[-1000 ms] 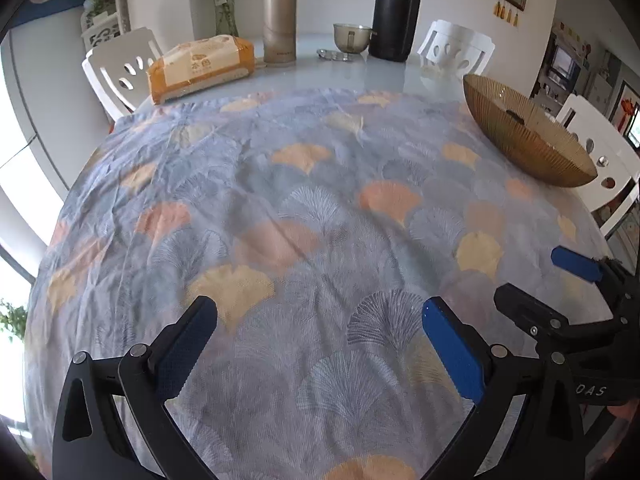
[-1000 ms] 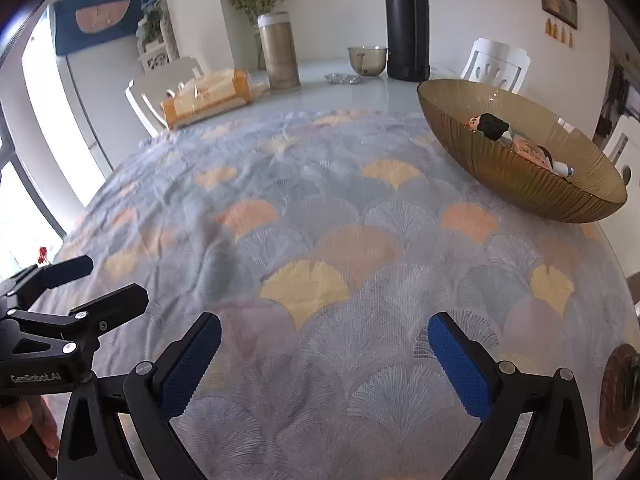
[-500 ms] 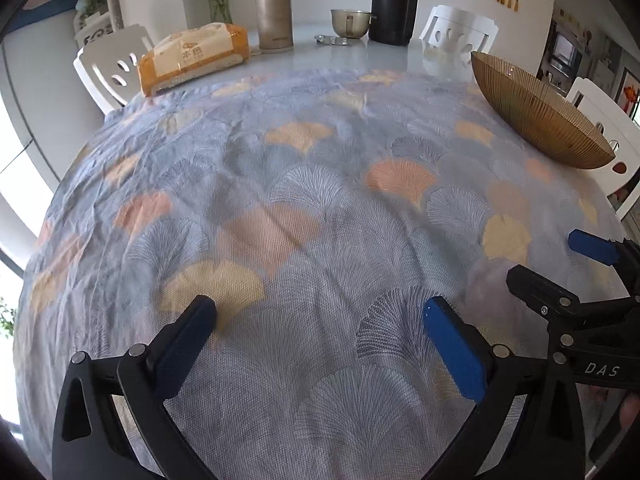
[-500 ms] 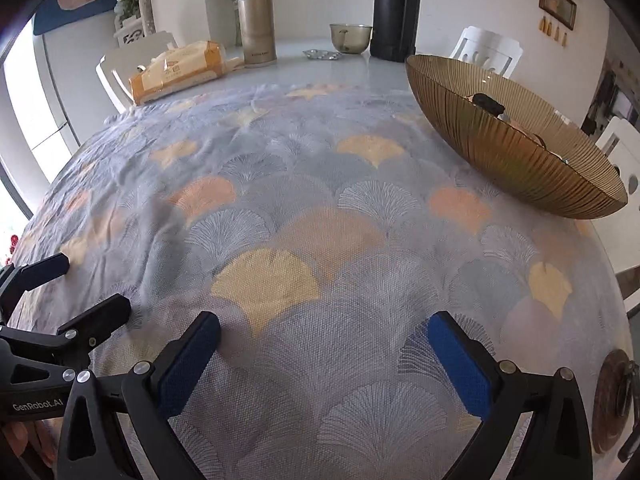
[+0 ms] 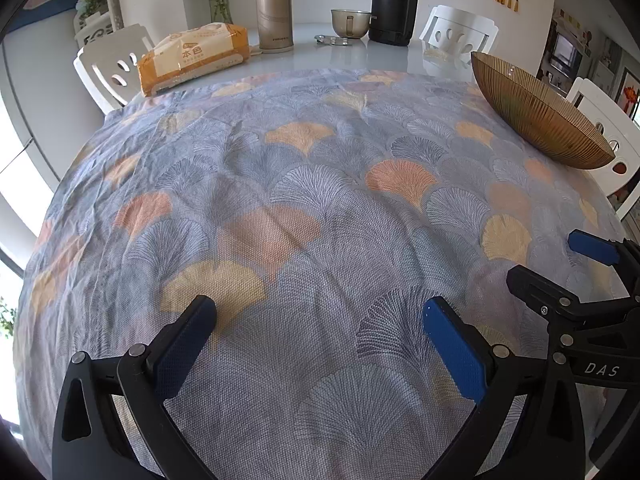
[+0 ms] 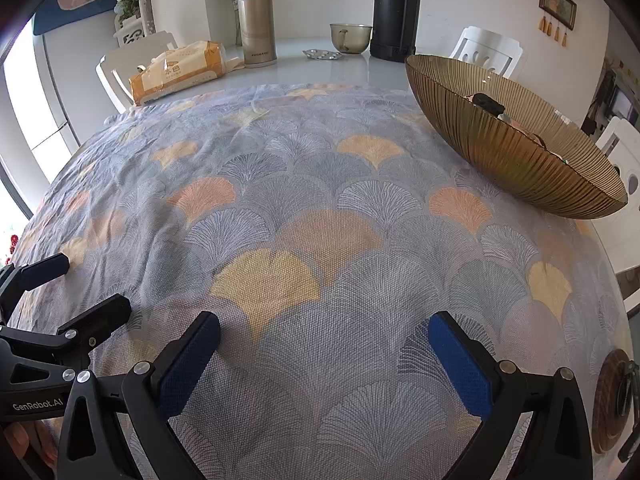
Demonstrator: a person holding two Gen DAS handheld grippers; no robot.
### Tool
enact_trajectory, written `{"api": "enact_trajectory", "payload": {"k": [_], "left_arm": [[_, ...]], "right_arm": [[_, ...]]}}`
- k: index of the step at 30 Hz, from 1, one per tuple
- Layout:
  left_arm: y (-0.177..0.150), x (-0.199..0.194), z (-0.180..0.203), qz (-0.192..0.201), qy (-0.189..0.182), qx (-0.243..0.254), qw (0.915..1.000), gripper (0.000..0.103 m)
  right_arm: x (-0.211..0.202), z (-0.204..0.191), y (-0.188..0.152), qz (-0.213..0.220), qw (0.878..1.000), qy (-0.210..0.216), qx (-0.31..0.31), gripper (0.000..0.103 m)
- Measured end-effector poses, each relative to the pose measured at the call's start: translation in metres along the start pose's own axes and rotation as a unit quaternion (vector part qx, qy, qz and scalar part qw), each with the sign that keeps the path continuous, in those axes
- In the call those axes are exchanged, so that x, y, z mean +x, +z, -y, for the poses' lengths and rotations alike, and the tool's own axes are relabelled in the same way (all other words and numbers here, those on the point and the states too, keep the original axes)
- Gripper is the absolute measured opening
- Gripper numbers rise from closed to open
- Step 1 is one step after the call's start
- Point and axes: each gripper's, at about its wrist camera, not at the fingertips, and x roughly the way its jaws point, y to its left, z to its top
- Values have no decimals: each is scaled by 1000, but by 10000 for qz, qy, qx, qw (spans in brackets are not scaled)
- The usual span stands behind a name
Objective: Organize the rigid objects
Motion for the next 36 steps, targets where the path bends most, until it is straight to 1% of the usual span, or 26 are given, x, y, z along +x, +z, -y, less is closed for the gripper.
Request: {"api": "enact_trajectory", "payload": {"k": [10, 15, 16, 23, 26, 32, 33, 35, 36], "left_arm": [[8, -6, 0, 0, -1, -6, 10000, 103], [-3, 1, -2, 2, -8, -13, 10000, 103], [2, -2, -1, 1, -10, -13, 10000, 103], [0, -1, -2, 1, -9, -13, 10000, 103], [5, -4, -1, 0, -10, -13, 10000, 103], [5, -3, -2, -1, -10, -13, 10000, 103], [0, 0, -2, -1, -11, -13, 10000, 103], [5, -4, -1, -1, -11, -14, 10000, 103], [1, -1, -2, -1, -11, -14, 10000, 103]], "right_arm": [[1, 0, 1, 1, 10000, 10, 19, 103], [1, -2, 0, 2, 10000, -2, 12, 103], [1, -1, 0, 2, 10000, -1, 14, 103], [2, -2, 0, 3, 10000, 0, 15, 103], [2, -2, 0, 2, 10000, -4, 14, 103], [0, 0, 0, 3, 10000, -2, 15, 103], [0, 0, 0, 3, 10000, -2, 15, 103], [0, 0, 0, 3, 10000, -2, 15, 103], [0, 0, 0, 3, 10000, -2, 16, 103]]}}
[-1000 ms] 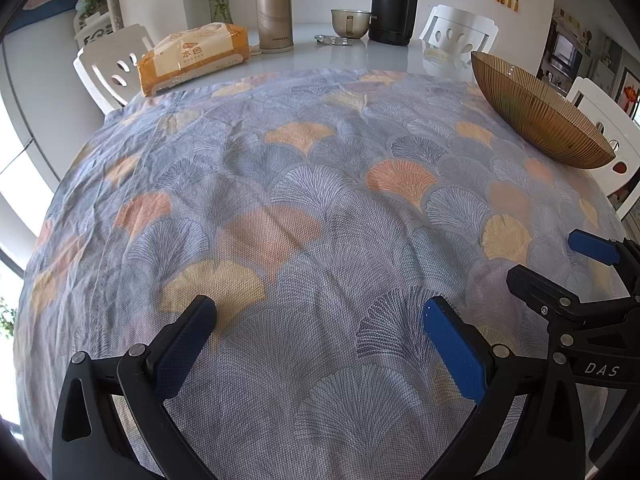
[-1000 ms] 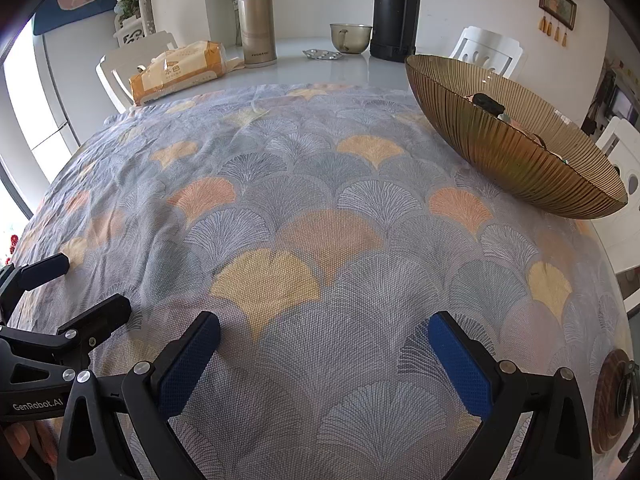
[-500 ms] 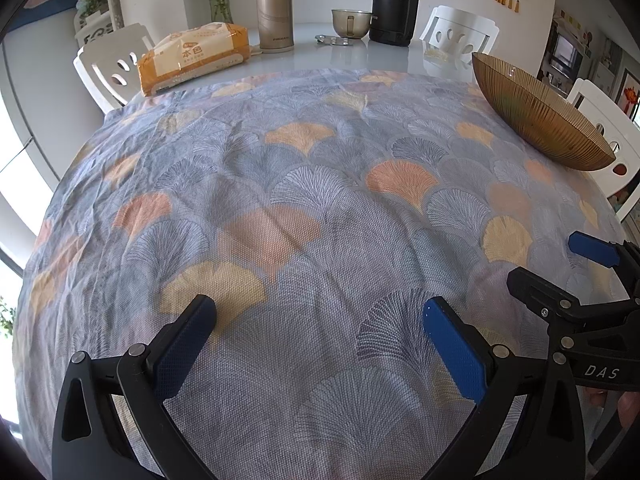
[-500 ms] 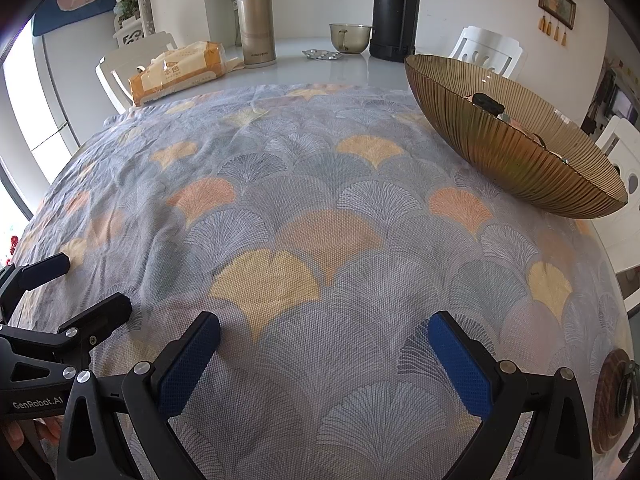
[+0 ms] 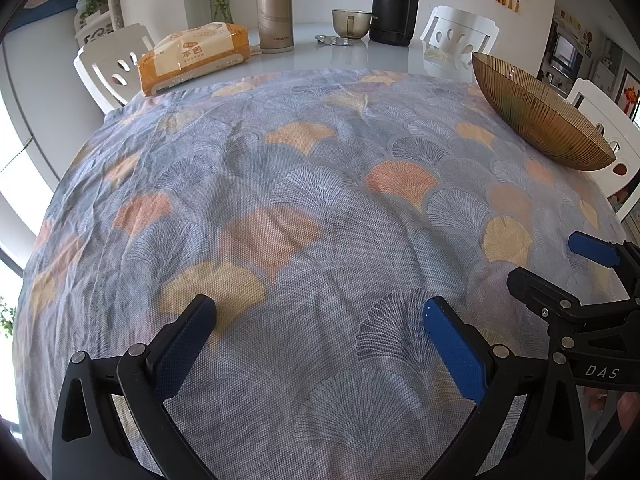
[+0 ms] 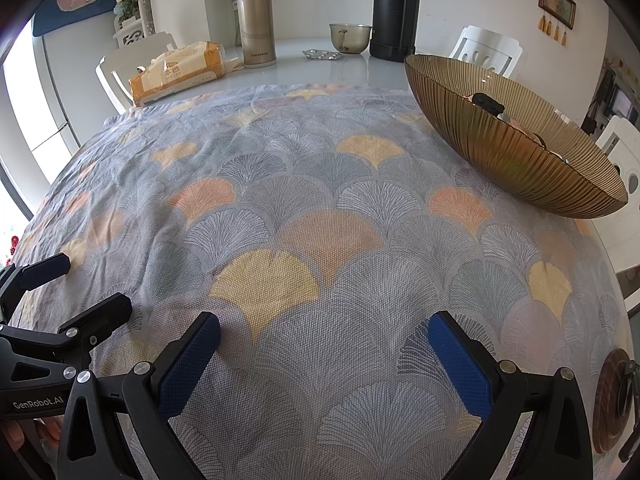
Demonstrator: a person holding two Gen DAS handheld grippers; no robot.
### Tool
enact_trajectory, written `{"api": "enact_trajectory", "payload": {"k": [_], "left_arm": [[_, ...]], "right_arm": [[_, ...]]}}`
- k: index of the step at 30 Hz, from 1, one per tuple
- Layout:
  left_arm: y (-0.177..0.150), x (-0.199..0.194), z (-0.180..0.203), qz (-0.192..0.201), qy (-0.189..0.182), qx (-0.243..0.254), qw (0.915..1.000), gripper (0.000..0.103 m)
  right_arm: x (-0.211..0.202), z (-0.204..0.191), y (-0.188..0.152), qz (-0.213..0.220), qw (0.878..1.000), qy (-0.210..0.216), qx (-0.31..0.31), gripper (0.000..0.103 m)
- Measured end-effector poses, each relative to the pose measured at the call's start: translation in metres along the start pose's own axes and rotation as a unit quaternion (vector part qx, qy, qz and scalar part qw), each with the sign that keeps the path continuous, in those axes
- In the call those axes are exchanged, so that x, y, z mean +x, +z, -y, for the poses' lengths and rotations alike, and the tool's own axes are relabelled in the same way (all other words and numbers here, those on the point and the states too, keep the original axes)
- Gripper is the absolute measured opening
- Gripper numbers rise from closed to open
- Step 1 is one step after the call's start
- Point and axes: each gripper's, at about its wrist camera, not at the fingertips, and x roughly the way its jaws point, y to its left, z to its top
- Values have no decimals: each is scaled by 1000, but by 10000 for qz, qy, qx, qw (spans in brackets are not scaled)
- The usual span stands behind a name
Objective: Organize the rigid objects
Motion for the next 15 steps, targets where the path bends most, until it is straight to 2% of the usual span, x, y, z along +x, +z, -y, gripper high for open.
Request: {"api": "enact_trajectory", "payload": {"k": [15], "left_arm": [[1, -1, 0, -2, 0, 0, 10000, 103]], "right_arm": [[1, 0, -1, 2, 10000, 3, 3, 103]]}}
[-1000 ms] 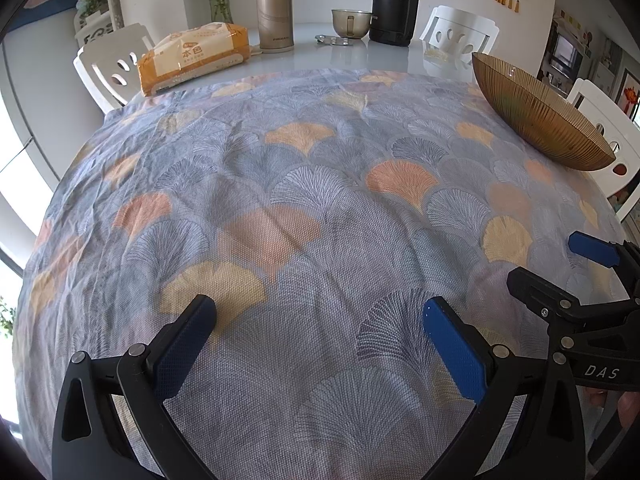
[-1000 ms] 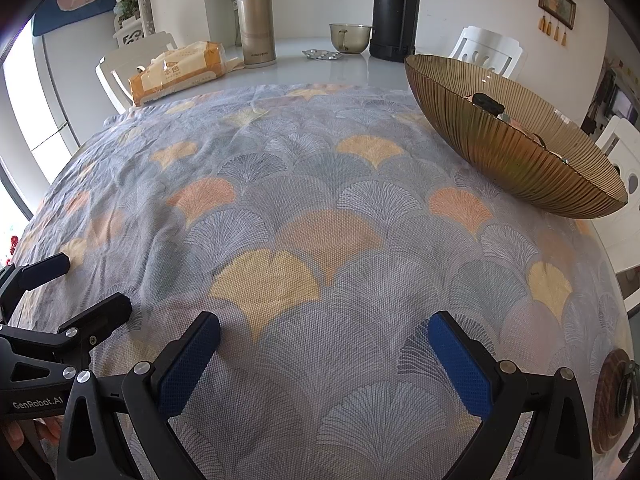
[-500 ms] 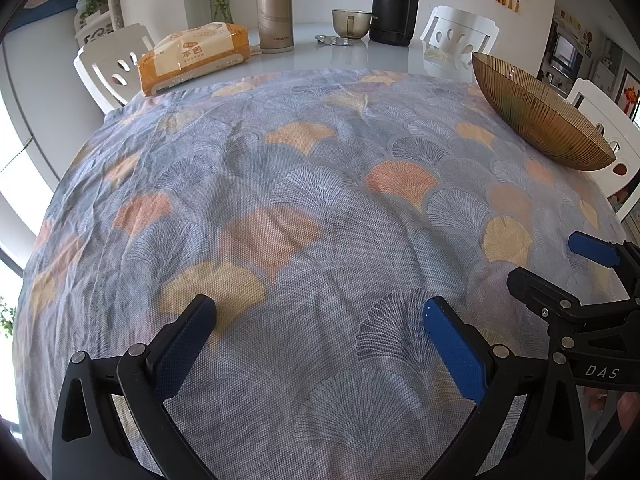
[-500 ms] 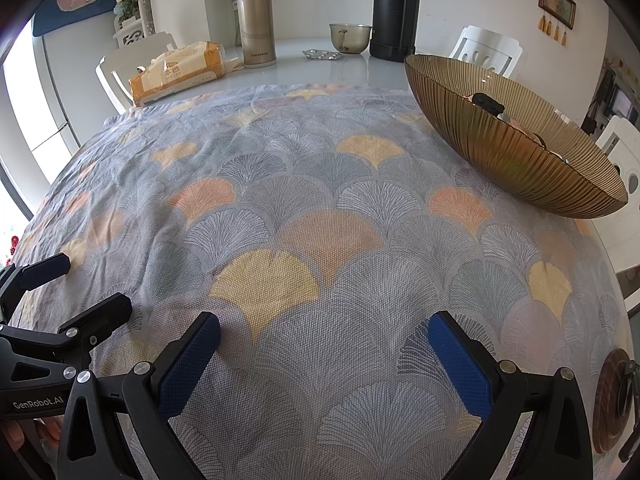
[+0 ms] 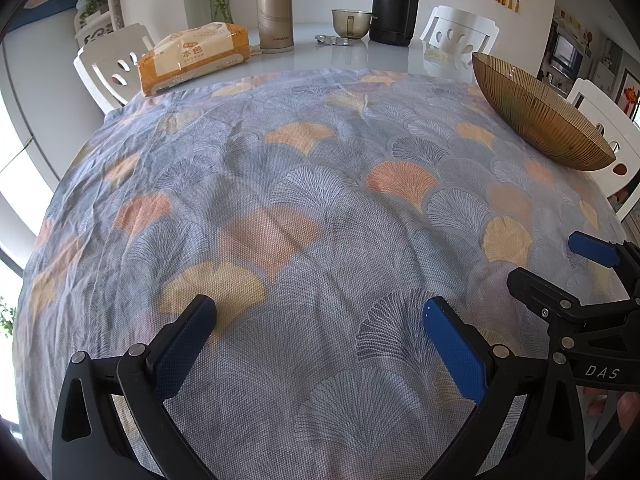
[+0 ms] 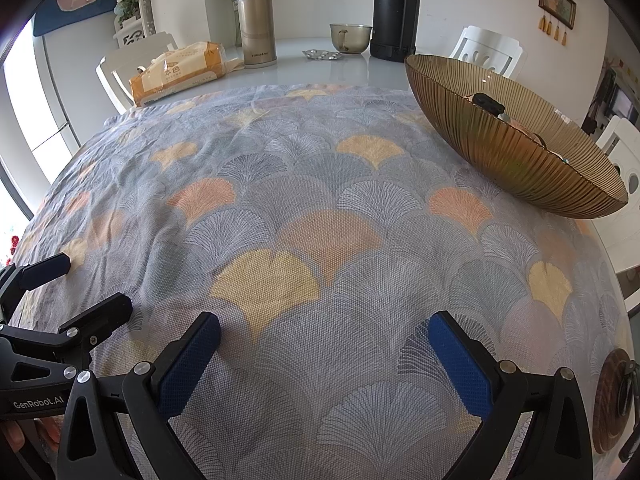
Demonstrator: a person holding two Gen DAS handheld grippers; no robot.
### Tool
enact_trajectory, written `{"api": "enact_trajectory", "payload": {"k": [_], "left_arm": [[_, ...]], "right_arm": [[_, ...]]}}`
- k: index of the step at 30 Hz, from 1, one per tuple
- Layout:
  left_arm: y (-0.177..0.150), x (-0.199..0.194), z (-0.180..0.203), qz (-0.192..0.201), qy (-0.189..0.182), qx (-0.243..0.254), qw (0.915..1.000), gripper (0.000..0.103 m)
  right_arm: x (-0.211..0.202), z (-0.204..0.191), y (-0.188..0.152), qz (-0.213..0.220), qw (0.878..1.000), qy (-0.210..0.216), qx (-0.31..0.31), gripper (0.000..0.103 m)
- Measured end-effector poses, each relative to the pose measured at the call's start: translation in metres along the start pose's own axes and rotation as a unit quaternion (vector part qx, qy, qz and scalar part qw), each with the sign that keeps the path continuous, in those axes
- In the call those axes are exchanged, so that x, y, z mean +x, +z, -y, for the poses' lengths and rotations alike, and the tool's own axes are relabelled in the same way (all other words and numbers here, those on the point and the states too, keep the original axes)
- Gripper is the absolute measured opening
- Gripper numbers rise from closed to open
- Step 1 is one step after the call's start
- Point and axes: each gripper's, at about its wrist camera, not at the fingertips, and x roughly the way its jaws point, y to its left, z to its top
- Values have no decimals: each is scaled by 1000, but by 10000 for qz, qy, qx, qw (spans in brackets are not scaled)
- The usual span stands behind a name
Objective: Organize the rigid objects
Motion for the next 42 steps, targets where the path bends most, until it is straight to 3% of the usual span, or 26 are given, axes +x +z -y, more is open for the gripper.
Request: {"api": "enact_trajectory", "payload": {"k": [42], "left_arm": [[-3, 3, 0, 0, -1, -3, 10000, 103]], "right_arm": [[-3, -2, 1, 4, 10000, 37, -21, 103]]}}
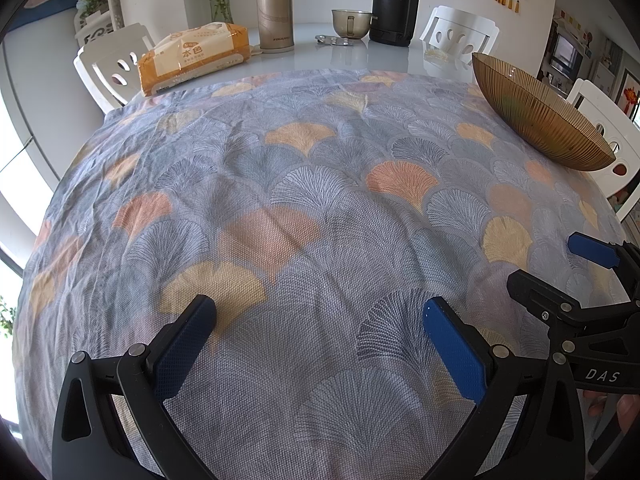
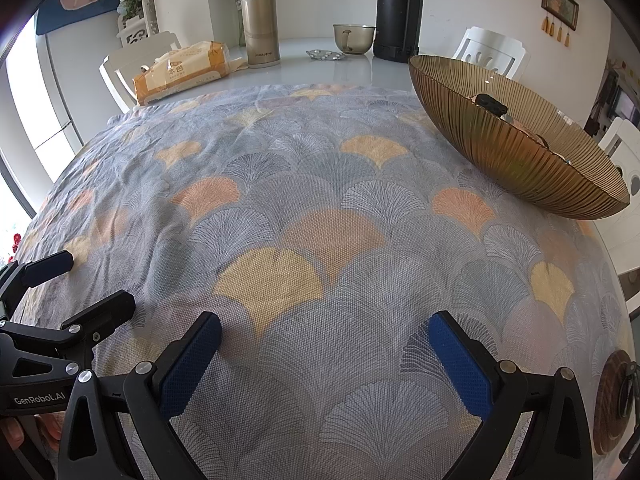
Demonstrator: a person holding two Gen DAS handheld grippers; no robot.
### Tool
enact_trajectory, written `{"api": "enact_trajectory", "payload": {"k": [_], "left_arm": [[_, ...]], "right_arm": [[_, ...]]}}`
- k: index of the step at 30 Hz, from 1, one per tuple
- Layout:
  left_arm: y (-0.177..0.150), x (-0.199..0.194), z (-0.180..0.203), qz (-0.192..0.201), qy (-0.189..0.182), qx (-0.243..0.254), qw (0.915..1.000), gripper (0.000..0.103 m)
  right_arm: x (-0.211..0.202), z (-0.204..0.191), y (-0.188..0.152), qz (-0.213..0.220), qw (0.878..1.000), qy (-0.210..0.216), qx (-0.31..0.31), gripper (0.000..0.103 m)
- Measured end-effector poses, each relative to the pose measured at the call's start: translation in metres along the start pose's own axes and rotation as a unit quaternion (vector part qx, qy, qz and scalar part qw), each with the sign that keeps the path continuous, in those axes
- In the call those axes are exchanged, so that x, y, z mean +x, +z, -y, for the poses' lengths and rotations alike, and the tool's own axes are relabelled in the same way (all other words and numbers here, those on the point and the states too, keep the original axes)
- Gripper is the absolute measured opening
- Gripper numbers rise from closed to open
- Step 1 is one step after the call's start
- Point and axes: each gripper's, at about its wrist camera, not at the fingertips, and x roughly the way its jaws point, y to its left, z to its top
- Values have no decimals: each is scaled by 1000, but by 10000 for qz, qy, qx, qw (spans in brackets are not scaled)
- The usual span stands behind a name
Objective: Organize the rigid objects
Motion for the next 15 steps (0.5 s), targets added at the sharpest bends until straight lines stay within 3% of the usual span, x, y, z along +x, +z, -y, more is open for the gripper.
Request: {"api": "enact_trajectory", "payload": {"k": [15], "left_arm": [[-2, 2, -1, 0, 5, -7, 10000, 103]], "right_arm": [[0, 0, 0, 2, 10000, 1, -1, 103]]}}
